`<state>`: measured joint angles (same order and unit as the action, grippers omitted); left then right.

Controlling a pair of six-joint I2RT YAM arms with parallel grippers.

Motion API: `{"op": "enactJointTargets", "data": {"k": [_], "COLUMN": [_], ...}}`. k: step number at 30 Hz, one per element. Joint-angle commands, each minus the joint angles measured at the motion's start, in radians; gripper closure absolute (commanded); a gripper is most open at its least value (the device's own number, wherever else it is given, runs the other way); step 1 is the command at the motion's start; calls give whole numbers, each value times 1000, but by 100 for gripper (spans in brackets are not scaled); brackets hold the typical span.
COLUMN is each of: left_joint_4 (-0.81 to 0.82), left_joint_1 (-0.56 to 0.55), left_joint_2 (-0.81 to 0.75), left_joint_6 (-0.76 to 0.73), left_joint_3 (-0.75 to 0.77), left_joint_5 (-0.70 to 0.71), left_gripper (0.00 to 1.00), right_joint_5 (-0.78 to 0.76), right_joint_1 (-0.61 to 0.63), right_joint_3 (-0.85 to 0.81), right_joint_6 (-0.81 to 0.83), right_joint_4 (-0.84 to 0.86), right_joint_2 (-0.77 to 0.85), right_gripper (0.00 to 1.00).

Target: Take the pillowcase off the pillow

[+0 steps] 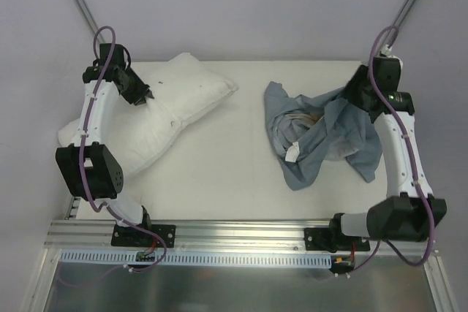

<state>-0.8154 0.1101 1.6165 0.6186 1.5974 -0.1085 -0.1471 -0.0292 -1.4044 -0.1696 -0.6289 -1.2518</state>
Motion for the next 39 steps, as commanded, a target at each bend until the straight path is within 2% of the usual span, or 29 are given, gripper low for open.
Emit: {"op": "enactJointTargets", "data": {"k": [1, 2, 3, 4, 8, 15, 22, 26, 33, 39], "left_joint_4": [71, 73, 73, 73, 71, 79, 125, 177, 251, 275], "left_joint_1": [-23, -41, -49, -55, -63, -108, -239, -358, -429, -449], "left_joint_2": [20, 1, -13, -42, -133, -318, -461, -533, -658, -678], "left_joint_6": [-38, -55, -72, -103, -151, -190, -165, -154, -146, -117], "left_joint_3": [49, 50, 50, 58, 82, 23, -30, -128, -356, -462], "left_joint_5": [-111, -109, -103, -100, -123, -151, -172, -174, -227, -240], "left_gripper": [74, 53, 28, 2, 1, 1, 1, 1, 1, 1], "right_joint_5": [58, 70, 75, 73, 3, -62, -84, -91, -114, -92], "right_joint_1": [-9, -9, -8, -9, -8, -8, -8, -6, -6, -5], "right_joint_3": [-51, -71, -70, -70, -103, -195, -176, -102, 91, 229], "right_joint_6": [7, 5, 4, -1, 1, 64, 102, 117, 148, 128], "right_joint_4": [-24, -38, -41, -40, -90, -193, -224, -241, -244, -189], "right_joint_2": [-171, -181, -181, -166, -101, 12, 147, 215, 339, 405], "right_gripper": [33, 17, 7, 3, 4, 4, 4, 4, 4, 3]}}
